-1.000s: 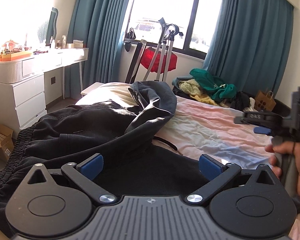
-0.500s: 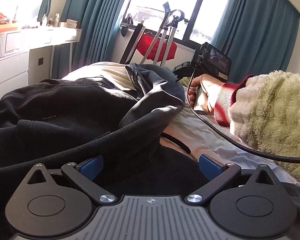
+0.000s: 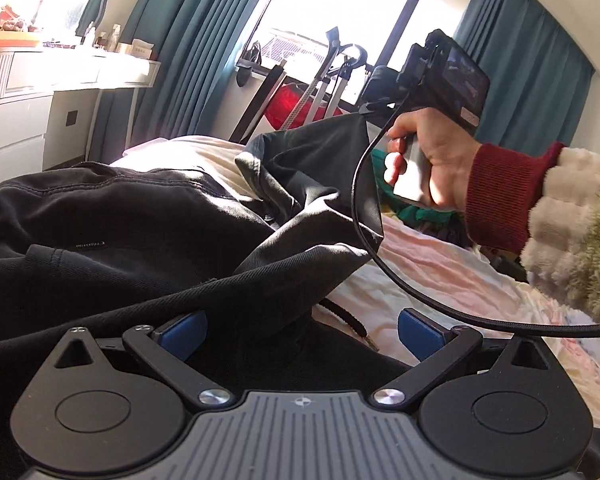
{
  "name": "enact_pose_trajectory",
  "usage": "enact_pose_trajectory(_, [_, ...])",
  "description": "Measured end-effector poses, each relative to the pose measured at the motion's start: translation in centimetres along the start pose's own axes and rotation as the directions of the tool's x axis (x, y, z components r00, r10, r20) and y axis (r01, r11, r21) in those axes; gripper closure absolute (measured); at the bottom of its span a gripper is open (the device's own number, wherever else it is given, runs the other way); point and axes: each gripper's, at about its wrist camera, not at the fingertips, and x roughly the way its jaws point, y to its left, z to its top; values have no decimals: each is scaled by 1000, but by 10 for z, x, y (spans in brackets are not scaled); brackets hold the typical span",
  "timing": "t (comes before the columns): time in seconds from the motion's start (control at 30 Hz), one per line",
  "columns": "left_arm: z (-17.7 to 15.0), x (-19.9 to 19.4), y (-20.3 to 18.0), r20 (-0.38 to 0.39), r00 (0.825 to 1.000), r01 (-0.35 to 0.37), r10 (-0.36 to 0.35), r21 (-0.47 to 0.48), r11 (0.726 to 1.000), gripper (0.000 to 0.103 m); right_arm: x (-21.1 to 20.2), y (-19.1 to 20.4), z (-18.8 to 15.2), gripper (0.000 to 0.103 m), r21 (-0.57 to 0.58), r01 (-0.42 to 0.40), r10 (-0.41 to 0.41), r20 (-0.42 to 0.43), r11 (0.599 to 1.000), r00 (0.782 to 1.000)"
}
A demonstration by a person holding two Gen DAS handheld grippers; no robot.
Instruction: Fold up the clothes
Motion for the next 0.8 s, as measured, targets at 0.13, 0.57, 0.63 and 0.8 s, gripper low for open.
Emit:
enact_pose_trajectory(0.13, [4, -27, -8, 57, 998, -15, 12, 46, 999, 0, -76, 4, 5, 100, 66, -140, 139, 17, 988, 990])
enact_pose_trajectory(0.57, [3, -92, -33, 91, 993, 59, -79, 201, 978, 0, -191, -26, -101, 98, 231, -239, 276, -147, 943, 950])
enact_pose_trajectory(0.63, [1, -90, -36, 77, 994, 63, -79, 193, 979, 0, -201, -31, -113, 97, 239, -247, 287, -152, 939, 946])
enact_pose_trajectory(0.8, [-5, -68, -42, 26, 998, 50, -55, 182, 982, 0, -179, -69, -109, 54, 359, -178, 237, -130, 916, 963])
